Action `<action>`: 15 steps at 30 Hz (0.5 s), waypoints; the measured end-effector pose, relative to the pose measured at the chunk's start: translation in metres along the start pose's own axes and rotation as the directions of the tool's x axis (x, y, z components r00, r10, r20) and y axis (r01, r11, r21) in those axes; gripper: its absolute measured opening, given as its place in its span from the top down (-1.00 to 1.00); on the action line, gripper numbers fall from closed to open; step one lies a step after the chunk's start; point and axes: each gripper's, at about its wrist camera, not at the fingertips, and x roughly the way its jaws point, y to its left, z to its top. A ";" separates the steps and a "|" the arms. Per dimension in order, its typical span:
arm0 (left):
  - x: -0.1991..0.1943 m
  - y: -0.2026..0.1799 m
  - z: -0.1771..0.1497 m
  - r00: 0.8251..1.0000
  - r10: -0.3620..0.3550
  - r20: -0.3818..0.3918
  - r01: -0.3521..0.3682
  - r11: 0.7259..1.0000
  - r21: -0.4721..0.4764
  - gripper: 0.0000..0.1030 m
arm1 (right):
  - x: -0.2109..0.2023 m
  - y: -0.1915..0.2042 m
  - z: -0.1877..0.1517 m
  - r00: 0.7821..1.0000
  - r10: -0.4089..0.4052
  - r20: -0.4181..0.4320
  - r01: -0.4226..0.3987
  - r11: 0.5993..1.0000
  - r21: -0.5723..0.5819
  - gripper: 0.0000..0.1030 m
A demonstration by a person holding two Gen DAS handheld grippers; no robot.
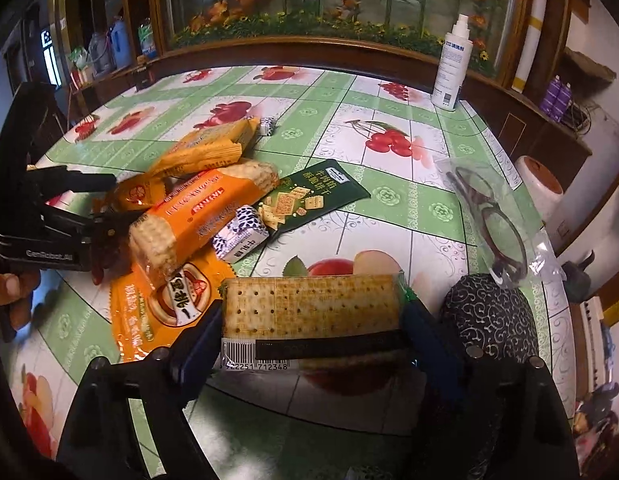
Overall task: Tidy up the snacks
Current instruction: 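Grasp the orange snack bag with the left tool while the right tool grasps the black-banded cracker pack, then carry the orange bag and cracker pack toward the tray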
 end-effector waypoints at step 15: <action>-0.027 0.009 -0.019 0.999 -0.045 0.025 0.047 0.997 -0.056 0.28 | -0.037 0.000 -0.016 0.986 0.134 0.097 -0.146 0.981 0.129 -0.70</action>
